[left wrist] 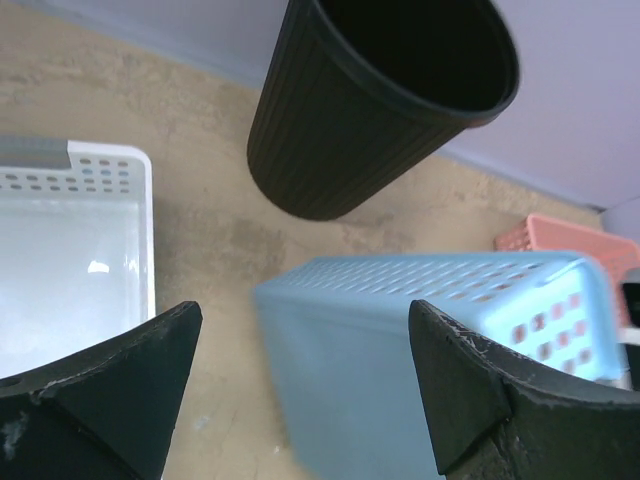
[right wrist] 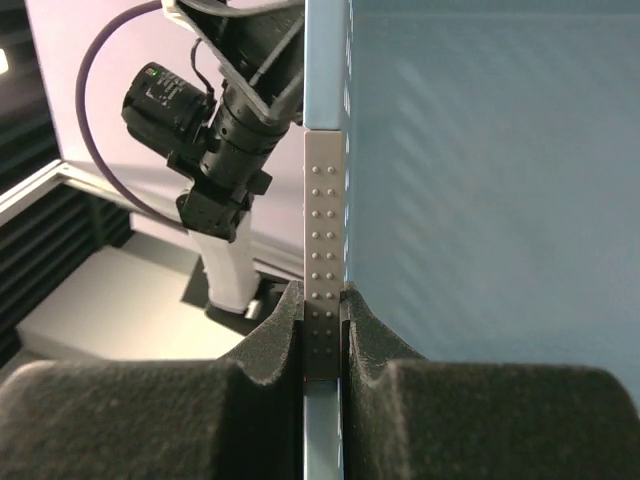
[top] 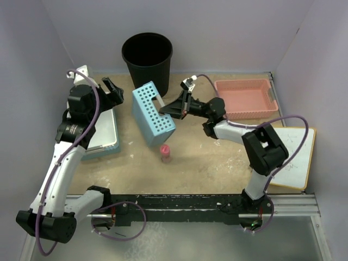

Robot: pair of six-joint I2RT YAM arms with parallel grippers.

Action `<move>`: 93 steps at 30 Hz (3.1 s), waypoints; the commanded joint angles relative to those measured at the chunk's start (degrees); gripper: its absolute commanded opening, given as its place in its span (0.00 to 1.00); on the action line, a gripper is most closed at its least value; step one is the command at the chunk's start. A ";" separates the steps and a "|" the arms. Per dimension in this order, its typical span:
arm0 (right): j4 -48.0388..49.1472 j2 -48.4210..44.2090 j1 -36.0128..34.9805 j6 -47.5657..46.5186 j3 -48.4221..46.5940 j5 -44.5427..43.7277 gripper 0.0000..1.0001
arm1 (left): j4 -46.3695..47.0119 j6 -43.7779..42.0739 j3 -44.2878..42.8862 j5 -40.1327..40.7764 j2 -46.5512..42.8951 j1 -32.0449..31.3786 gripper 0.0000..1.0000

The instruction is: Turn the large container upside down

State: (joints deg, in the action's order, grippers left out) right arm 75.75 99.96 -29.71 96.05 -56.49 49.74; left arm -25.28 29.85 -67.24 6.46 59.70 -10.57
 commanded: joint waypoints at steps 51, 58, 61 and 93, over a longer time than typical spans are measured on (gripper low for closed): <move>-28.55 7.07 6.34 -24.05 -1.47 -1.82 0.68 | 4.03 -2.67 4.19 -2.47 -3.07 0.29 0.82; -77.19 4.53 5.64 -58.32 -18.15 -21.99 0.82 | 3.69 -2.66 4.35 -4.50 -2.56 0.28 0.82; -86.17 4.17 5.68 -64.52 -22.83 -30.34 0.85 | 3.98 -2.59 4.48 -6.09 -2.01 0.28 0.82; -93.07 11.37 11.57 -87.44 -31.08 -66.86 0.44 | 3.47 -4.78 6.71 -4.82 -0.14 0.28 0.81</move>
State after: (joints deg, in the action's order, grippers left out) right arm -20.34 113.38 -19.11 7.53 -86.52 -21.12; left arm -24.03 24.91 -59.86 1.54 60.47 -10.55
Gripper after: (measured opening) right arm 0.516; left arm 0.815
